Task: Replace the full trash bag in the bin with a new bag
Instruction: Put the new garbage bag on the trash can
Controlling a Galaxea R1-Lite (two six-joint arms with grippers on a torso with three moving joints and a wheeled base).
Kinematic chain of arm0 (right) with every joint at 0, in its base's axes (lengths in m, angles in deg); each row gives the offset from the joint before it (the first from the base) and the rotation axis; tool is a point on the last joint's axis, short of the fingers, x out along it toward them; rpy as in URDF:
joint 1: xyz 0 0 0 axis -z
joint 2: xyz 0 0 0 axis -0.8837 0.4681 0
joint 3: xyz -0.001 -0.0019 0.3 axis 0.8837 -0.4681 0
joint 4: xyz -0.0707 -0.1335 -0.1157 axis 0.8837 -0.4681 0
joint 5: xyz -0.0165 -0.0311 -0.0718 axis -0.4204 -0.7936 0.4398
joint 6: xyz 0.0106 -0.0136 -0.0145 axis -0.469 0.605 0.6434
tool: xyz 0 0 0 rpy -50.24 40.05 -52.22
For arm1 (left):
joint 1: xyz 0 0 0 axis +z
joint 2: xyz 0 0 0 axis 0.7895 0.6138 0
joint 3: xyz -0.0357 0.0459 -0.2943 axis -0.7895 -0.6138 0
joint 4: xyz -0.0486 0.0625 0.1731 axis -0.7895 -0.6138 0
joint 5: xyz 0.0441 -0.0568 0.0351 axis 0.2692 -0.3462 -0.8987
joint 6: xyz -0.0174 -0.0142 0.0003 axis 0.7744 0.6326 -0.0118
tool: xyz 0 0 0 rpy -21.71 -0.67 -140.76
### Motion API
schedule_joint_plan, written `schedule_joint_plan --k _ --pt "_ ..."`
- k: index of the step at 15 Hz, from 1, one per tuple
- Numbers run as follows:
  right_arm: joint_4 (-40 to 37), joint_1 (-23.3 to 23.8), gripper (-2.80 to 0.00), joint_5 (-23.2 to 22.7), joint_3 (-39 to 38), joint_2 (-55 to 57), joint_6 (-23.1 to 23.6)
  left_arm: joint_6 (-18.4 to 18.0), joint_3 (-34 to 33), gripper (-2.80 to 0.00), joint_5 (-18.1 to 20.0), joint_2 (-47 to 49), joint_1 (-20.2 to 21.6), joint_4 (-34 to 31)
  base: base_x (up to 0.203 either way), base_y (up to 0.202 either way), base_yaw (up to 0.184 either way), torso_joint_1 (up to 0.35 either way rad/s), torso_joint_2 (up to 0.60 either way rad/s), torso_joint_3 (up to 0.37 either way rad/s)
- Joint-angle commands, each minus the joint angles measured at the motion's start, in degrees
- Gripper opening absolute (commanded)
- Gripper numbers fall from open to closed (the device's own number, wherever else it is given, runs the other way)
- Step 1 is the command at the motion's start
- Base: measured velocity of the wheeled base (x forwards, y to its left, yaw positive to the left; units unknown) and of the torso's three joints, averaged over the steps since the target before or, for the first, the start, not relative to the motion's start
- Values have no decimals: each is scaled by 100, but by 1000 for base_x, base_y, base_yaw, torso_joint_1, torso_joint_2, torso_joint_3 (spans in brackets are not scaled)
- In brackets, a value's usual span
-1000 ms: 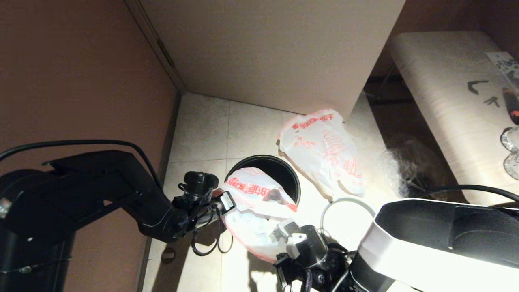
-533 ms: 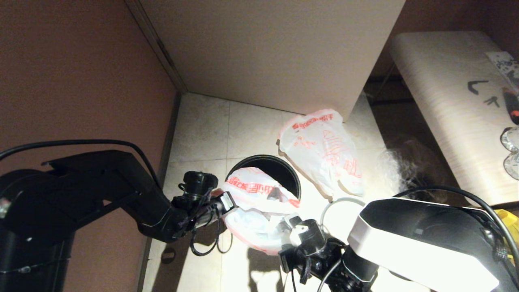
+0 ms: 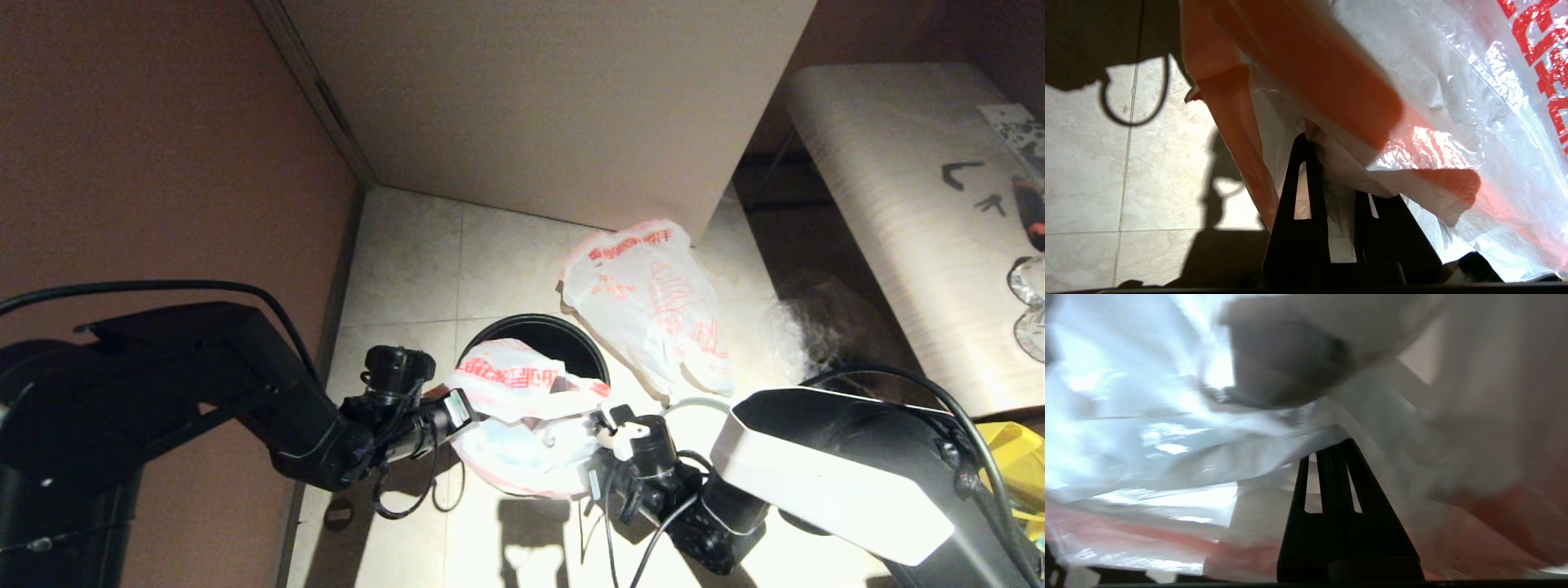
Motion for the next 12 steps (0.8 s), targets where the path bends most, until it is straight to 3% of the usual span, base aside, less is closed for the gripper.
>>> schedule_joint_plan --k 1,5,9,12 --pt "34 116 -280 13 109 98 22 25 -3 -280 14 -12 0 26 0 0 0 0 0 0" --pt "41 262 -280 248 612 127 186 1 -118 -280 286 -73 9 26 0 0 0 0 0 0" --pt "663 355 -280 497 636 53 524 -47 -243 -280 571 -116 8 26 0 0 0 0 0 0" --pt "790 401 -280 576 601 -29 571 -291 -366 -280 618 -109 4 26 0 0 0 0 0 0"
